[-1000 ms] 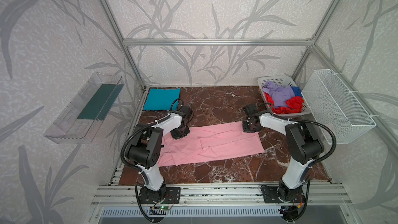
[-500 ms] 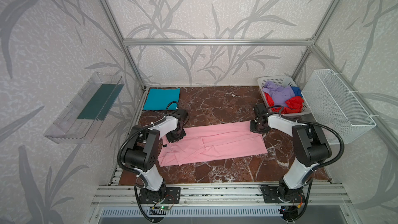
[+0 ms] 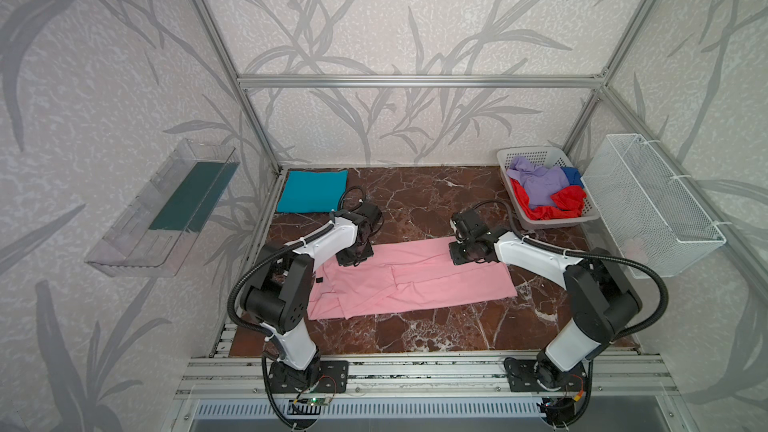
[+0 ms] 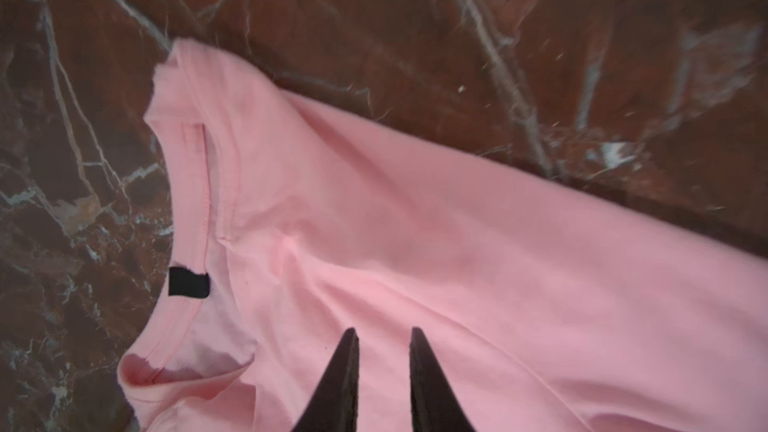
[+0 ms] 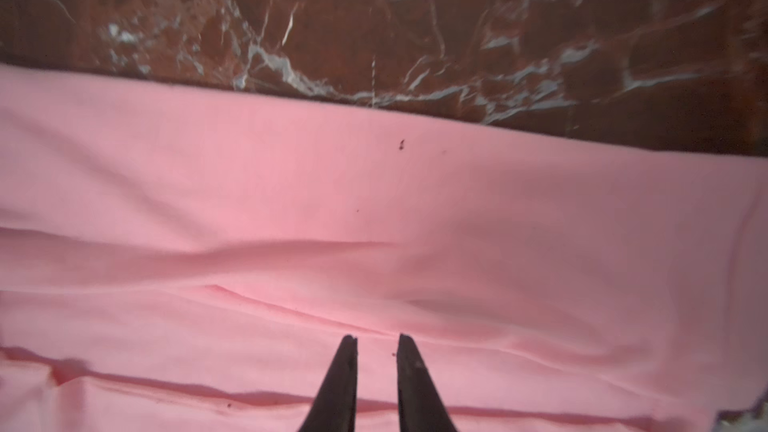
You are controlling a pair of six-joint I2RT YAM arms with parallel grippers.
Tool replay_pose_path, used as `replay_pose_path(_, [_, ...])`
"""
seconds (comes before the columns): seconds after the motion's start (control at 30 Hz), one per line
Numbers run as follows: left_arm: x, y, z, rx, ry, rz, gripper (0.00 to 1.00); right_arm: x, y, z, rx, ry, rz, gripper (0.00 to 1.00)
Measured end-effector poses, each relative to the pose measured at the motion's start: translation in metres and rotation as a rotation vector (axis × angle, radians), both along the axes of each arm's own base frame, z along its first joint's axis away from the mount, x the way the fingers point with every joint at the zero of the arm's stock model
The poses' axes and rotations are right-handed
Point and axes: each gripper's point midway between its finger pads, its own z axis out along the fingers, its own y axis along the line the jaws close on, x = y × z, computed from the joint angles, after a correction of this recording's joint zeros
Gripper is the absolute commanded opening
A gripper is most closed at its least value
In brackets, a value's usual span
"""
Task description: Fold and stack the t-shirts
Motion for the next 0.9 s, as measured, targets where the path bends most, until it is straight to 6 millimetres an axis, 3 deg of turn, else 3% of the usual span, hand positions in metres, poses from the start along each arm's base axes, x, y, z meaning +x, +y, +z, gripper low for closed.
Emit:
replay_pose_path(0.13, [-0.011, -0.005, -0.014, 0.002, 0.046, -0.005, 0.24, -0.009, 0.005, -0.025, -0.038, 0.056, 0.029, 0.27])
replay_pose_path(0.23, [-0.012, -0.01, -0.029, 0.008, 0.075, -0.013, 0.25, -0.008, 0.009, -0.025, -0.041, 0.053, 0.04, 0.27])
replay_pose_path(0.33, [0.004, -0.018, -0.03, 0.017, 0.068, -0.025, 0.24, -0.009, 0.008, -0.026, -0.041, 0.052, 0.042, 0.27])
replay_pose_path(0.47, [0.053, -0.039, -0.029, 0.006, 0.015, -0.06, 0.24, -0.017, 0.002, -0.027, -0.03, 0.041, 0.036, 0.27])
replay_pose_path(0.73, [0.212, -0.123, -0.02, -0.115, -0.217, -0.207, 0.24, -0.065, -0.02, -0.027, -0.019, 0.066, -0.005, 0.27])
replay_pose_path(0.83, [0.257, -0.158, -0.013, -0.2, -0.302, -0.288, 0.26, -0.078, -0.017, -0.027, -0.005, 0.074, -0.006, 0.28])
replay_pose_path(0.9, [0.275, -0.178, -0.008, -0.264, -0.351, -0.331, 0.27, -0.085, -0.006, -0.027, 0.007, 0.074, 0.021, 0.28])
